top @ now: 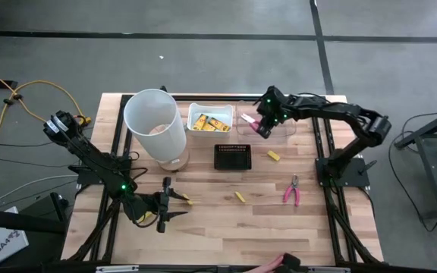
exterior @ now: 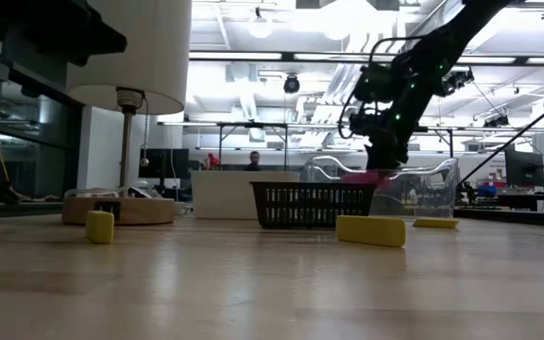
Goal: Pick & Place School Supplies
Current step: Put the pink hole puncher into the transparent bin
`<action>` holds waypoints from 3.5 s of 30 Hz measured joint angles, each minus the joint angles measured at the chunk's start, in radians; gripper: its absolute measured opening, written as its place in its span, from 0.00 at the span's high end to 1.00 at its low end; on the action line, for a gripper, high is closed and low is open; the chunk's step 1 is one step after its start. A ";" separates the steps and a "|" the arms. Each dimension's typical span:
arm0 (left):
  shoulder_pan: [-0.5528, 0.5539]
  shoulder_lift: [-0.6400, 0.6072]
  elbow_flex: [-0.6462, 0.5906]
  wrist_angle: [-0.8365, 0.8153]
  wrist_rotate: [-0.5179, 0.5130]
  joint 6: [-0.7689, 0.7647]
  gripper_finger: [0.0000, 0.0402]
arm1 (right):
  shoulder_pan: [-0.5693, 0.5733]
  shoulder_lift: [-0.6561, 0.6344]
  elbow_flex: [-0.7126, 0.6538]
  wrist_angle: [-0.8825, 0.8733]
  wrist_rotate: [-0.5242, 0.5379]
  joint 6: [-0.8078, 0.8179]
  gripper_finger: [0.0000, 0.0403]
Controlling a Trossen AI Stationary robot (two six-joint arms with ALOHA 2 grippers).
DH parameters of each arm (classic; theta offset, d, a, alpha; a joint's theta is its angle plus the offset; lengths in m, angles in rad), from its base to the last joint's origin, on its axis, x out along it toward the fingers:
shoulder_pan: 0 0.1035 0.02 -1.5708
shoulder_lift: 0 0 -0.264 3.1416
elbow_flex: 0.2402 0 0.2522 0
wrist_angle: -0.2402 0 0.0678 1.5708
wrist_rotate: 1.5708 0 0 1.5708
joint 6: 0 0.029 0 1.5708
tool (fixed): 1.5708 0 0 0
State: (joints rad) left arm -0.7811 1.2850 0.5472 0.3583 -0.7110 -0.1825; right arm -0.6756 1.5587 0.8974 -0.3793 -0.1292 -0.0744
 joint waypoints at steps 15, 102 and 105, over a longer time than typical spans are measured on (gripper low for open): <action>0.000 0.000 0.000 0.006 0.000 0.000 0.52 | 0.000 0.085 0.000 -0.006 0.106 -0.002 0.90; 0.000 0.000 0.000 0.010 0.000 0.000 0.52 | 0.948 -0.291 0.002 -0.567 0.222 1.355 0.72; 0.000 0.000 0.000 0.010 0.000 0.000 0.52 | 1.022 -0.279 0.002 -0.572 0.245 1.485 0.72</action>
State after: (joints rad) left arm -0.7811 1.2850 0.5472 0.3679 -0.7109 -0.1825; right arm 0.3461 1.2802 0.8989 -0.9513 0.1160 1.4104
